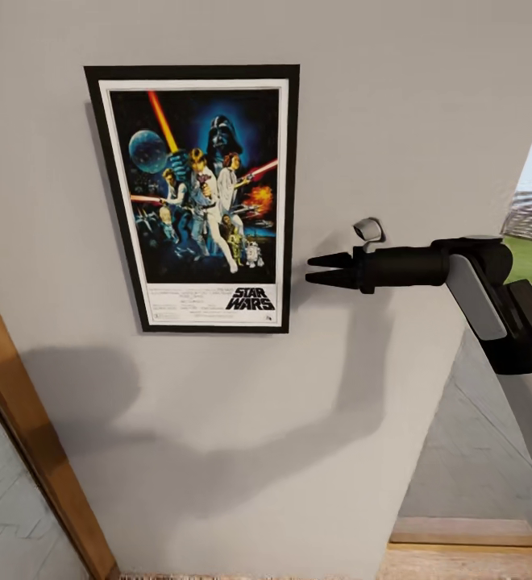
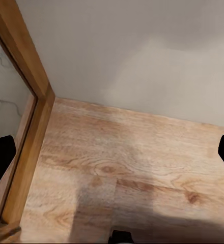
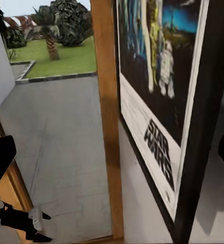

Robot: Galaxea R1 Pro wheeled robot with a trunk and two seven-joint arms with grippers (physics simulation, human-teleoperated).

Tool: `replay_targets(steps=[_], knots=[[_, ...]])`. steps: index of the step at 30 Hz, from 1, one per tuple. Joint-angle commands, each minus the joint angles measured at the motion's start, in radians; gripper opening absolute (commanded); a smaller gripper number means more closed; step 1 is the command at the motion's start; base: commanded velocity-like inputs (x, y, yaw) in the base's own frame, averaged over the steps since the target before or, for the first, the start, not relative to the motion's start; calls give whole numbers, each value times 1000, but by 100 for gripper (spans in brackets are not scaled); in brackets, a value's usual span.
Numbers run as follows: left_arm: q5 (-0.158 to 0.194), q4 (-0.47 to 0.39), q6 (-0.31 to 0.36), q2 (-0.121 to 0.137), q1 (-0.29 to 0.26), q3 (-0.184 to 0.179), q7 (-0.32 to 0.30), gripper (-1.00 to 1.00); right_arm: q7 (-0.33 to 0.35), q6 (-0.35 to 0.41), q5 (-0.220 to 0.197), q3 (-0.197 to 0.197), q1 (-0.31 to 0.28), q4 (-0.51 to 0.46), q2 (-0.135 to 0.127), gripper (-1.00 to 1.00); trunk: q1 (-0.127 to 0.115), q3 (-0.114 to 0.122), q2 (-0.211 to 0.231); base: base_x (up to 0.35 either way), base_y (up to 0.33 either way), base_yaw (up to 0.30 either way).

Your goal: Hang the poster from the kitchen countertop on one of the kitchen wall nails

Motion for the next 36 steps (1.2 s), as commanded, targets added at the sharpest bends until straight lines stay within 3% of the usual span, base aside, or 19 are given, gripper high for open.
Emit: replay_targets(steps=[1, 9, 12, 15, 17, 19, 20, 24, 26, 28, 30, 32, 35, 36], knots=[[5, 0, 0, 0, 0, 2, -6, 100, 0, 5, -4, 1, -1, 0, -1, 100, 0, 0, -1, -319, 0, 0], [5, 0, 0, 0, 0, 2, -6, 100, 2, 2, -5, 3, 1, 0, -1, 100, 0, 0, -1, -332, 0, 0], [5, 0, 0, 0, 0, 2, -6, 100, 7, -18, -7, 3, 57, -15, -1, 100, 0, 0, -1, -337, 0, 0], [5, 2, 1, 0, 0, 2, -6, 100, 9, -118, -7, 3, 168, -46, -1, 100, 0, 0, -1, -333, 0, 0], [6, 6, 2, 0, 0, 1, -6, 100, 10, -209, -6, 2, 320, -59, -1, 100, 0, 0, -1, -165, 0, 0], [6, 7, 2, 0, 0, 0, -6, 100, 10, -251, -6, 2, 384, -61, -1, 100, 0, 0, -1, -93, 0, 0], [6, 9, 3, 0, 0, 0, -7, 100, 10, -307, -5, 2, 452, -62, -1, 100, 0, 0, -1, -53, 0, 0], [8, 10, 3, 0, 0, -2, -8, 100, 9, -427, 1, 2, 583, -57, -1, 100, 0, 0, -1, -31, 0, 0], [9, 11, 3, -1, 0, -5, -8, 100, 8, -519, 49, 3, 705, -30, -1, 100, 0, 0, -1, -10, 0, 0], [9, 12, 4, -1, 0, -6, -9, 100, 4, -587, 119, 5, 792, 18, 3, 100, 0, 0, -1, -5, 0, 0], [10, 13, 4, -2, 0, -7, -9, 100, -1, -680, 196, 8, 876, 145, 9, 100, 0, 0, -1, -2, 0, 0], [10, 14, 4, -2, 0, -8, -9, 100, -4, -734, 217, 9, 900, 255, 11, 100, 0, 0, -1, -1, 0, 0], [10, 15, 4, -2, 0, -9, -9, 100, -7, -900, 243, 10, 931, 651, 28, 100, 0, 0, -1, 0, 0, 0], [10, 15, 4, -2, 0, -9, -9, 100, -7, -923, 245, 10, 934, 712, 34, 100, 0, 0, -1, 0, 0, 0]])
